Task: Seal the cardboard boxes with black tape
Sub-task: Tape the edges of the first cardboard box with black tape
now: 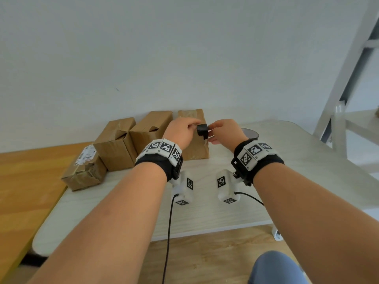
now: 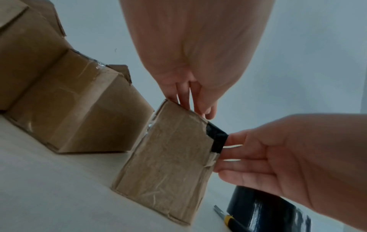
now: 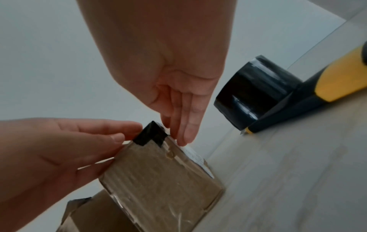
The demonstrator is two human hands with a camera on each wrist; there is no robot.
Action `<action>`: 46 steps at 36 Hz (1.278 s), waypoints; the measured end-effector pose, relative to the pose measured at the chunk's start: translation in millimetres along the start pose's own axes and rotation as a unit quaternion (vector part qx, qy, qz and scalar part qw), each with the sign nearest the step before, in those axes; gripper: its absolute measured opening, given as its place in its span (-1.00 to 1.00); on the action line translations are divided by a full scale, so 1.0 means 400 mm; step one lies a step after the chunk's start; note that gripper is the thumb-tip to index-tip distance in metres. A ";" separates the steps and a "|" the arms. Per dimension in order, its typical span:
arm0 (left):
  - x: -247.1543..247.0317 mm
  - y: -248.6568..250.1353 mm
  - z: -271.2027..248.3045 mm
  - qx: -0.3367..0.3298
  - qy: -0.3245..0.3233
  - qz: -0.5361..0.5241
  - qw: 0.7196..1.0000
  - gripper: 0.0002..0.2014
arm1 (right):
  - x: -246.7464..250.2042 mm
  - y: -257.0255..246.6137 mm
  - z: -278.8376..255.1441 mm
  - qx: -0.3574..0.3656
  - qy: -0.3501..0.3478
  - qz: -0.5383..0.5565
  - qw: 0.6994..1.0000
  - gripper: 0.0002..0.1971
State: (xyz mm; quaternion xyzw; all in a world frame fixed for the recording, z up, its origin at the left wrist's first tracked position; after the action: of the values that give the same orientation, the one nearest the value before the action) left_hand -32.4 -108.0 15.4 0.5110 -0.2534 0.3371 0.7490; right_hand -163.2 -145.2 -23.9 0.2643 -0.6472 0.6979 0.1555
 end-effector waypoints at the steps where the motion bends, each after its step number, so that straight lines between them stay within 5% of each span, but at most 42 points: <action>1: 0.002 -0.001 -0.001 -0.003 0.007 0.002 1.000 -0.66 | 0.000 -0.004 0.001 -0.001 0.002 0.009 1.000 -0.72; 11: 0.022 -0.024 -0.028 0.000 0.061 0.004 0.998 -0.71 | -0.023 -0.022 -0.009 0.025 -0.009 -0.061 0.998 -0.74; 19: 0.015 -0.059 -0.040 0.040 0.071 0.014 0.997 -0.69 | -0.038 -0.044 -0.002 0.005 -0.002 -0.061 0.998 -0.56; 25: 0.015 -0.043 -0.048 0.044 0.061 -0.036 0.997 -0.69 | -0.024 -0.027 -0.010 -0.027 0.008 -0.032 0.999 -0.73; 31: 0.024 -0.070 -0.068 0.140 0.079 -0.055 0.986 -0.54 | -0.023 -0.021 -0.035 -0.036 -0.006 0.029 0.999 -0.81; 41: 0.030 -0.080 -0.096 0.133 0.064 -0.065 0.987 -0.45 | -0.023 -0.024 -0.048 -0.009 0.062 -0.014 0.998 -0.72; 46: 0.045 -0.077 -0.100 0.139 0.058 -0.082 0.985 -0.46 | -0.021 -0.034 -0.057 -0.009 0.031 -0.004 0.999 -0.77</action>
State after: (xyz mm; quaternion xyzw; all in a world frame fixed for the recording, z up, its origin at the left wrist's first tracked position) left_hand 4.2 -73.7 -3.9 0.6084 -0.1174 0.3358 0.7094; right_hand -152.7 -120.0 -18.0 0.2441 -0.6468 0.6995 0.1809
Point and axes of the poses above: each hand's wrist, its own z-axis towards the middle knuckle, its own x-axis out of the back of the hand, y = z × x, the point moved 8 cm from there along z, towards the middle knuckle, and after that the axes turned 12 degrees about -z, right-handed, at the moved point
